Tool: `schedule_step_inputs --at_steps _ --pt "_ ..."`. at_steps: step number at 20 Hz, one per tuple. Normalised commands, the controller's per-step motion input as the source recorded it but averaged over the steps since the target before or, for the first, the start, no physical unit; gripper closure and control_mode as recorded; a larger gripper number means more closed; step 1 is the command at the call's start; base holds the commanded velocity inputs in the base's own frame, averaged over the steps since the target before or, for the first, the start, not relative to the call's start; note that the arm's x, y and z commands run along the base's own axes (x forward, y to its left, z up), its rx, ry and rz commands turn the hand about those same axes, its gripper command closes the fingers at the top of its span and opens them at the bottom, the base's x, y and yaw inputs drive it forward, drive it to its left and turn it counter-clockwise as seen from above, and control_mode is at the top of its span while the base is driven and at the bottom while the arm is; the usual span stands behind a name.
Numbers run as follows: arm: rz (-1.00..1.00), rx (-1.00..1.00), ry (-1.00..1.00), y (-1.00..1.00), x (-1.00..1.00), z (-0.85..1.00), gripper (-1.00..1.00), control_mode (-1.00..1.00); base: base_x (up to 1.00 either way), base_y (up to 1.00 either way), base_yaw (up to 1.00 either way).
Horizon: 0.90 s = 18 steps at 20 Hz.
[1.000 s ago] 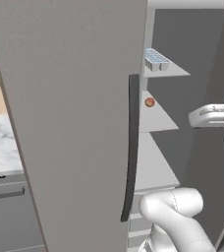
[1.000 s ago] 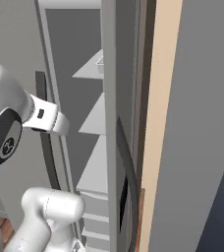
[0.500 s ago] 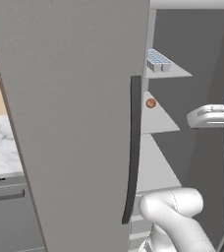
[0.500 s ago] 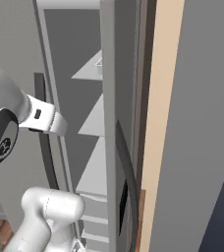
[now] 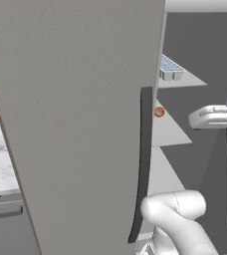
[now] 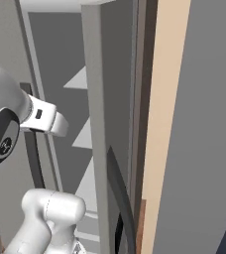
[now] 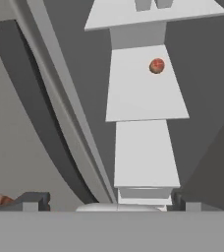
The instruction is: Open the freezer door, pick up the ice cube tray from the freezer, and place it on the dining counter.
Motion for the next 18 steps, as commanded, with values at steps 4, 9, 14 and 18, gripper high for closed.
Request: schedule_step_inputs --at_steps 4,9,14,18 --pt "0.0 0.0 0.0 0.0 0.0 0.0 -1.0 1.0 0.16 -0.02 0.0" --pt "-0.01 0.01 0.01 -0.01 0.0 0.0 -1.0 -1.0 0.0 0.0 0.0" --pt "-0.19 0.17 0.0 -0.06 0.0 0.1 -1.0 -1.0 0.0 0.0 0.0" --pt "-0.24 0.27 0.0 -0.11 0.09 0.05 -1.0 -1.0 0.0 0.0 0.0"
